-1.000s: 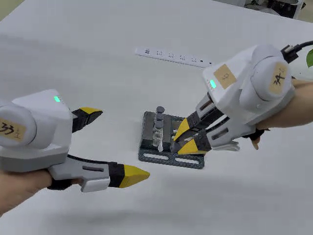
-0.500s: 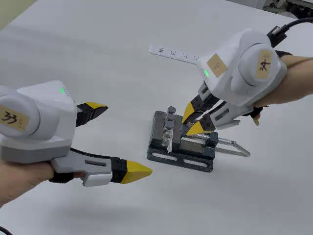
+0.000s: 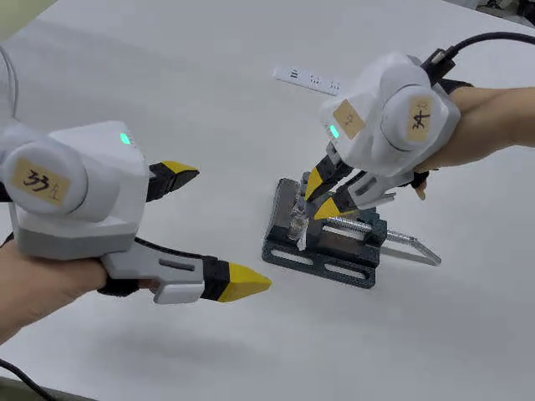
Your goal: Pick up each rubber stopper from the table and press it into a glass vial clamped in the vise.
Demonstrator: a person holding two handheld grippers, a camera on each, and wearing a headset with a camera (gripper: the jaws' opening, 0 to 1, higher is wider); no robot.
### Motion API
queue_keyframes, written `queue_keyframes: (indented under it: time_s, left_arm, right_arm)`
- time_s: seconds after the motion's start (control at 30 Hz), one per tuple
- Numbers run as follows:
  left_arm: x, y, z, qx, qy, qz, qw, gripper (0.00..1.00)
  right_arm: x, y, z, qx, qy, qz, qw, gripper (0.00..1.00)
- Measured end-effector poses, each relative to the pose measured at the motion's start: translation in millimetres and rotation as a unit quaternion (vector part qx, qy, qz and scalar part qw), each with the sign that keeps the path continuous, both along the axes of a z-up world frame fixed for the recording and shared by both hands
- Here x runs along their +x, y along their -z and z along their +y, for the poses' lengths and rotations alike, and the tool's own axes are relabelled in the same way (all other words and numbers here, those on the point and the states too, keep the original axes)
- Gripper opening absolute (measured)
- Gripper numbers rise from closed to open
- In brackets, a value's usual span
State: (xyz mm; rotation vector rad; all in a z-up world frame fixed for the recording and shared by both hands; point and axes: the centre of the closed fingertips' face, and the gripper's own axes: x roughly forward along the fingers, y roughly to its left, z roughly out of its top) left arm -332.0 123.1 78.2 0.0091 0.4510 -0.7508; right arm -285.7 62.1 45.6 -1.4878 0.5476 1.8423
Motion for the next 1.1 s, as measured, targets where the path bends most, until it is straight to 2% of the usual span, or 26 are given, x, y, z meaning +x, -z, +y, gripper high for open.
queue_keyframes:
  time_s: [0.17, 0.5, 0.83, 1.03, 1.1]
  left_arm:
    - [1.3, 1.6, 0.6, -0.002, -0.001, 0.002, 1.0, 0.95]
    - [0.0, 5.5, 0.1, -0.008, -0.004, 0.007, 0.9999, 0.94]
    - [-0.4, 7.1, 1.8, -0.013, -0.007, 0.008, 0.9999, 0.93]
    - [-1.7, 9.3, 3.0, -0.016, -0.008, 0.011, 0.9998, 0.93]
    - [-1.8, 10.0, 3.3, -0.017, -0.008, 0.012, 0.9997, 0.93]
  right_arm:
    - [1.3, 6.8, -0.1, -0.01, -0.007, -0.006, 0.9999, 0.05]
    - [1.0, 15.4, -0.6, -0.022, -0.008, -0.003, 0.9997, 0.05]
    - [-0.2, 17.2, 2.3, -0.037, -0.006, -0.008, 0.9993, 0.05]
    - [0.1, 18.1, 4.1, -0.055, 0.017, -0.002, 0.9983, 0.05]
    - [0.2, 17.9, 3.8, -0.06, 0.042, 0.007, 0.9973, 0.04]
